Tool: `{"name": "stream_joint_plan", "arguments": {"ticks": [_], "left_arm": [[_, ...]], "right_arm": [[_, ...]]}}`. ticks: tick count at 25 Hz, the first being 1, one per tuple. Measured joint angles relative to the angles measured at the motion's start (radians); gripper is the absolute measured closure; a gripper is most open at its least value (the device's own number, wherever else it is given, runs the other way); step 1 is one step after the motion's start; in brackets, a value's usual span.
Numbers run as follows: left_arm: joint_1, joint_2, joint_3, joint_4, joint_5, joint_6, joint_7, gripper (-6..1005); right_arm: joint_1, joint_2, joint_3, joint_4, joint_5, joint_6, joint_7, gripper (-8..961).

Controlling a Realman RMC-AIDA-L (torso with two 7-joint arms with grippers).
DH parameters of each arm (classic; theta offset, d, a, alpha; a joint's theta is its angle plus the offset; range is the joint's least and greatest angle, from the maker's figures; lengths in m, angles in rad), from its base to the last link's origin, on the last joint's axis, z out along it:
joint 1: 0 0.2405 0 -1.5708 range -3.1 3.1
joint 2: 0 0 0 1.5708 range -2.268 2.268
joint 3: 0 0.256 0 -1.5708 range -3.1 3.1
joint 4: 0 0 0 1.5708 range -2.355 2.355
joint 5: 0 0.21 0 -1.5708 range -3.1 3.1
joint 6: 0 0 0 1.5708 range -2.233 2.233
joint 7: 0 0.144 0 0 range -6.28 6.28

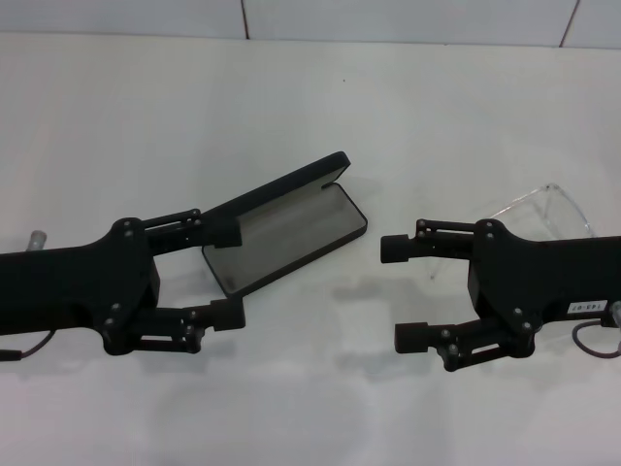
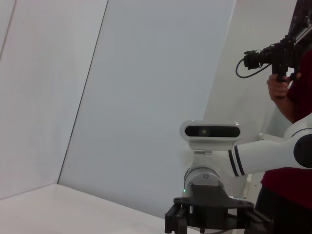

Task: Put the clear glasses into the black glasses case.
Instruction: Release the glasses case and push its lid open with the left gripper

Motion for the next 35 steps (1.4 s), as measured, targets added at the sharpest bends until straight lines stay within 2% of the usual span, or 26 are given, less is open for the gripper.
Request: {"name": "stream_joint_plan", "arguments": {"ticks": [26, 29, 32, 35], "left_arm": [[-0.008, 0.000, 0.000, 0.011, -0.009, -0.001, -0.017, 124], [-0.010, 0.001, 0.000, 0.077, -0.055, -0.001, -0.092, 124], [-0.008, -0.008, 0.000, 0.224, -0.094, -0.029, -0.224, 124], [-0.003, -0.039, 0.000, 0.428, -0.078, -0.120, -0.377, 126]], "right_arm": [[-0.005, -0.003, 0.014, 0.000, 0.000, 0.001, -0.003, 81], [-0.018, -0.009, 0.080, -0.005, -0.003, 0.004, -0.010, 81], [-0.052, -0.017, 0.164, -0.032, -0.011, 0.003, -0.012, 81], [-0.106, -0.022, 0.232, -0.083, -0.012, -0.003, -0.012, 81]]}}
